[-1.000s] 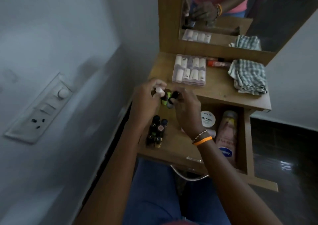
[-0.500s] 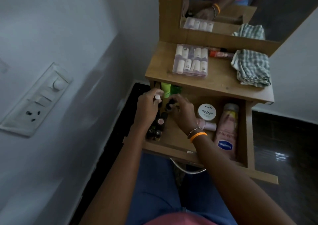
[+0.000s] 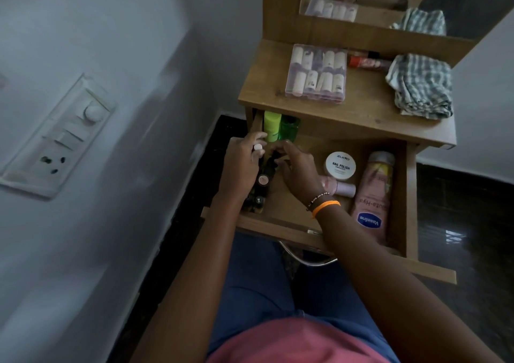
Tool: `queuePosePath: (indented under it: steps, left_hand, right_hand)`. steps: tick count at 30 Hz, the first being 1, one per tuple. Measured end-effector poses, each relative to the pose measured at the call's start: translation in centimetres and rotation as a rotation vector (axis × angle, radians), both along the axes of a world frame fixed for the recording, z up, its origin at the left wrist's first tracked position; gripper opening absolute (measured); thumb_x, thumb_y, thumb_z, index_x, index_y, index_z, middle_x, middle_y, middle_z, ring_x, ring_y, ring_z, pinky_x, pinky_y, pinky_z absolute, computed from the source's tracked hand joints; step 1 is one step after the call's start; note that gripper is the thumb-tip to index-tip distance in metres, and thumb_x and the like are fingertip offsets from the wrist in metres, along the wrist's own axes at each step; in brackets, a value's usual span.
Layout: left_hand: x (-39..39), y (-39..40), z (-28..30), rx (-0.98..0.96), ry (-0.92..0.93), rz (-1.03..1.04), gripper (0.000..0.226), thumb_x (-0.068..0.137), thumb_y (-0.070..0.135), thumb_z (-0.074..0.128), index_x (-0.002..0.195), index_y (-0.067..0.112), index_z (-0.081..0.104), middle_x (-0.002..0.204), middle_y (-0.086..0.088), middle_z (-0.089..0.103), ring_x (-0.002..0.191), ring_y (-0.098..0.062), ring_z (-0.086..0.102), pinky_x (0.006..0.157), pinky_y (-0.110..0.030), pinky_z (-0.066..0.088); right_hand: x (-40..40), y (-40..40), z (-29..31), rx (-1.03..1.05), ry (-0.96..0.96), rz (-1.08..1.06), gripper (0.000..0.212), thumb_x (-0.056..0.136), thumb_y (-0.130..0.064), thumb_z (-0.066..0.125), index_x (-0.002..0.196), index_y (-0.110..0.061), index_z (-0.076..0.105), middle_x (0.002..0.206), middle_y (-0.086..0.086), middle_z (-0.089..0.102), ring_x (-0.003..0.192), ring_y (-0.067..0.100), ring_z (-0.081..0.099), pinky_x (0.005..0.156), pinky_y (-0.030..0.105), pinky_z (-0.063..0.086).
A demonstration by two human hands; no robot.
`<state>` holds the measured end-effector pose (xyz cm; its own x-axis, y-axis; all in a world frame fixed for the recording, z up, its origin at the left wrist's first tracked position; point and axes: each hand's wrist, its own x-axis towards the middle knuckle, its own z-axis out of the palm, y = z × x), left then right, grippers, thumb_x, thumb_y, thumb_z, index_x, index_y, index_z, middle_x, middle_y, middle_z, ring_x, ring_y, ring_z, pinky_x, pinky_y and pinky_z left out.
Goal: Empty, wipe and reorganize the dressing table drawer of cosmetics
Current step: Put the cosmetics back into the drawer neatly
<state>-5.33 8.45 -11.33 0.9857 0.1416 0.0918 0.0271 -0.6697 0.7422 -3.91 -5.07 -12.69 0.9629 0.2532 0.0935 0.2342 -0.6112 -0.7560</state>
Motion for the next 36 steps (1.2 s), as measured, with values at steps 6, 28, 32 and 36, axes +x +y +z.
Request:
queuePosePath:
  steps: [6, 28, 32, 36]
  left_hand:
    - [-0.44, 0.02, 0.01, 0.052, 0.004, -0.009, 0.036, 0.088, -0.001, 0.056, 0.119, 0.016, 0.062, 0.111, -0.014, 0.06, 0.093, -0.003, 0.045, 0.074, 0.009, 0.028]
    - [-0.9, -0.11, 0.65, 0.133, -0.037, -0.001, 0.026, 0.088, -0.008, 0.051, 0.101, 0.004, 0.069, 0.101, -0.011, 0.065, 0.098, -0.01, 0.032, 0.075, -0.001, 0.022]
    - [-0.92, -0.17, 0.72, 0.135, -0.039, 0.004, 0.026, 0.088, -0.008, 0.051, 0.101, 0.005, 0.069, 0.099, -0.01, 0.065, 0.1, -0.014, 0.037, 0.075, -0.005, 0.021]
    - [-0.77, -0.23, 0.79, 0.15, -0.043, 0.002, 0.023, 0.088, -0.005, 0.053, 0.099, 0.007, 0.069, 0.098, -0.008, 0.065, 0.102, -0.021, 0.043, 0.075, -0.007, 0.021]
  right_hand:
    - [-0.25, 0.13, -0.08, 0.009, 0.001, 0.041, 0.031, 0.08, 0.008, 0.053, 0.105, -0.007, 0.061, 0.103, 0.012, 0.068, 0.098, 0.027, 0.064, 0.083, 0.04, 0.052]
    - [0.16, 0.21, -0.88, -0.087, 0.07, 0.134, 0.029, 0.083, 0.004, 0.056, 0.11, -0.003, 0.063, 0.109, 0.017, 0.066, 0.103, 0.032, 0.06, 0.088, 0.036, 0.045]
    - [0.18, 0.21, -0.77, -0.106, 0.08, 0.138, 0.029, 0.083, 0.003, 0.056, 0.111, -0.003, 0.063, 0.111, 0.017, 0.065, 0.105, 0.031, 0.059, 0.088, 0.032, 0.043]
    - [0.3, -0.18, -0.51, -0.097, 0.053, 0.106, 0.033, 0.082, 0.007, 0.049, 0.109, -0.005, 0.064, 0.111, 0.017, 0.065, 0.104, 0.03, 0.06, 0.081, 0.022, 0.038]
